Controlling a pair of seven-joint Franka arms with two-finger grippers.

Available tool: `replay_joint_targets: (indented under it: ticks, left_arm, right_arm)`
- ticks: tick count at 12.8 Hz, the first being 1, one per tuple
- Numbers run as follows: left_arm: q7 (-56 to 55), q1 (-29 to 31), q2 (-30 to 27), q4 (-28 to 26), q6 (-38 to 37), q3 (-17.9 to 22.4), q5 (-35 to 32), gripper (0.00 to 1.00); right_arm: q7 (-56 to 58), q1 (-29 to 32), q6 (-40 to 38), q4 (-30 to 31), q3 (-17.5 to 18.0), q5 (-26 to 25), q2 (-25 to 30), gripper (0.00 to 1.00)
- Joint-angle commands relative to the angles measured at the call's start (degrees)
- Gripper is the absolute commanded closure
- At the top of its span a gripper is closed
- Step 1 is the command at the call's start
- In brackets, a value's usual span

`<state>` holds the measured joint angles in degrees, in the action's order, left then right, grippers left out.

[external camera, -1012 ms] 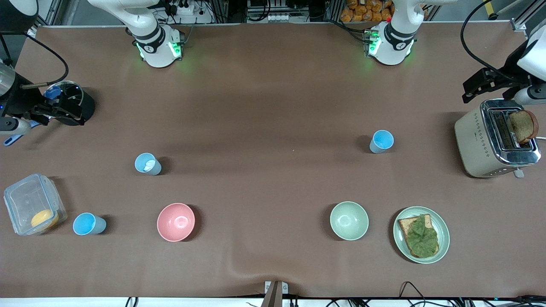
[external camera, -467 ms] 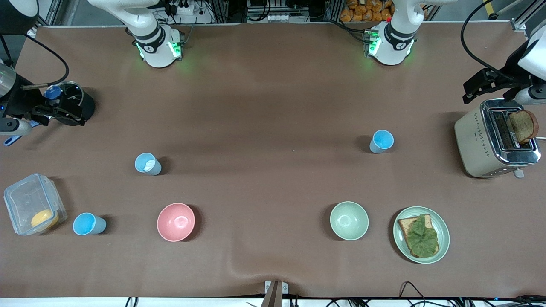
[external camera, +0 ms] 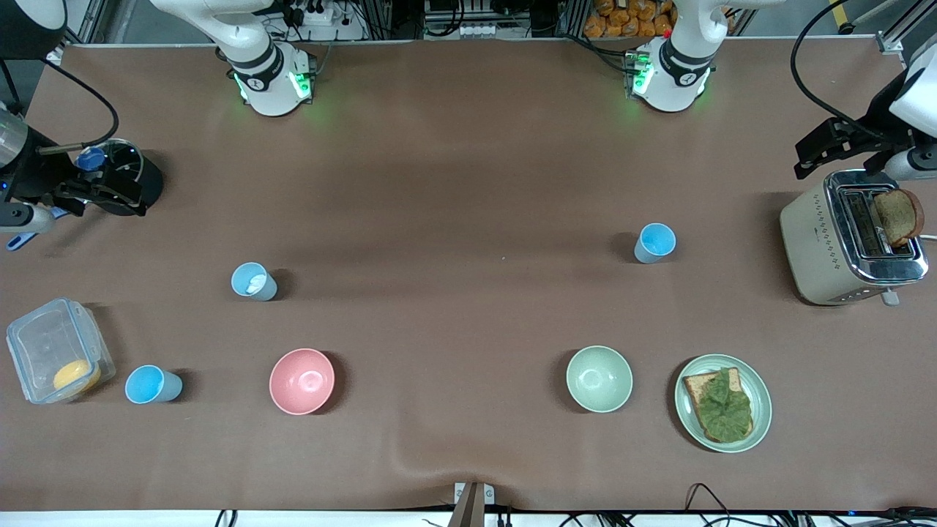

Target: Stack blue cups with both arms

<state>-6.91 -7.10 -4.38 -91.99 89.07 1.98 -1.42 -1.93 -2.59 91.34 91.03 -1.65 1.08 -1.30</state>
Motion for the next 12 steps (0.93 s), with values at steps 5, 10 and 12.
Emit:
replay_joint_targets:
  ticks: [5, 10, 12]
  left_arm:
    - [-0.56, 0.33, 0.34, 0.84, 0.23, -0.31, -0.87, 0.0]
    - [-0.56, 0.33, 0.34, 0.76, 0.49, -0.31, -0.95, 0.0]
    - [-0.56, 0.33, 0.34, 0.76, 0.49, -0.31, -0.96, 0.0]
  right_arm:
    - [-0.35, -1.09, -1.17, -1.12, 0.77, -0.81, -3.78, 0.0]
    - [-1.66, -5.66, 7.4, 7.37, 0.68, -0.99, -10.65, 0.0]
    - [-3.42, -6.81, 17.32, 14.31, 0.6, -1.34, -11.0, 0.0]
